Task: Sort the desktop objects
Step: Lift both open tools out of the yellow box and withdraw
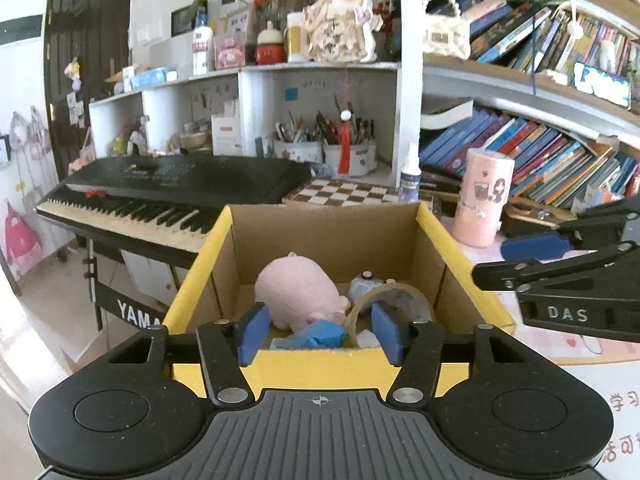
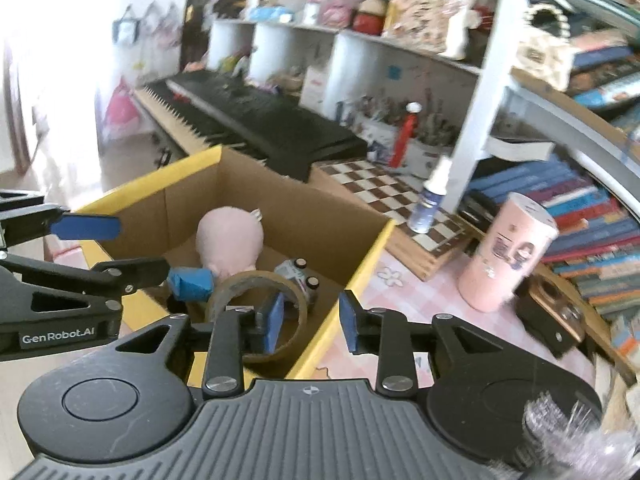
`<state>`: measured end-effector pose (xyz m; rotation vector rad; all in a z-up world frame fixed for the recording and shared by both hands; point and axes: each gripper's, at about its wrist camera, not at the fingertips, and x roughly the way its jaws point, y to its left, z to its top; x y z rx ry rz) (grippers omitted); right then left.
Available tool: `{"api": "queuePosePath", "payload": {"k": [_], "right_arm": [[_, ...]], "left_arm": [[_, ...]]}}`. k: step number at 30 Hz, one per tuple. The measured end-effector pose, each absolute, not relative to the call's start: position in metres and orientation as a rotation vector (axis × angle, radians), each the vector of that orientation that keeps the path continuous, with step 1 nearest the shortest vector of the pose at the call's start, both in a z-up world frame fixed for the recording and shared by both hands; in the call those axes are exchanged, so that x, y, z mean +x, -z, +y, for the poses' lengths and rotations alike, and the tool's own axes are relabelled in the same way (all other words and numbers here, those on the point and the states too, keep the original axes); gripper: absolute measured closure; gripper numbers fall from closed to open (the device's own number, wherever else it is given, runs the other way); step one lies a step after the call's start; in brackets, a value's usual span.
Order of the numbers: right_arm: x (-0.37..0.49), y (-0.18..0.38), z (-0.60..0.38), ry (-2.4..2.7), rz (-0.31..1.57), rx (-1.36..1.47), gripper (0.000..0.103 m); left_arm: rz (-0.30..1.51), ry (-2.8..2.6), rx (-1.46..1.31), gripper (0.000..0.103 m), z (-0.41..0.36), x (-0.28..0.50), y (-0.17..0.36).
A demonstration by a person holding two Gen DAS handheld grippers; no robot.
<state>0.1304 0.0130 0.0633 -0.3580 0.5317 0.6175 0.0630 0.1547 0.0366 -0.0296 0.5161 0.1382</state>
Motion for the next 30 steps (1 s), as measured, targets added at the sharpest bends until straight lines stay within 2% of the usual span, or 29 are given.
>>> {"api": "queuePosePath", "payload": {"k": [1, 10, 19, 24, 30], "right_arm": [[0.125, -0.065, 0.010, -0.607, 0.529, -0.345, 0.074], [0.077, -0.072, -0.016, -0.510, 0.500, -0.244, 0.069], [0.019, -0.059, -0.035, -0.408, 0.524, -0.174, 0.067], [-0.011, -0.051, -0.046, -0.329, 0.527, -0.128, 0.060], [-0.038, -0.041, -0.051, -0.234, 0.517, -0.094, 0.040]], "left_arm": [[0.513, -0.138, -0.031, 0.039, 0.154, 0.059, -0.038], [0.478, -0.132, -0.024, 0.026, 0.150, 0.014, -0.044], [0.476, -0.095, 0.000, 0.025, 0.145, -0.028, -0.041], [0.478, -0.065, 0.007, 0.022, 0.142, -0.047, -0.038], [0.486, -0.040, 0.027, 0.020, 0.133, -0.060, -0.035]]}}
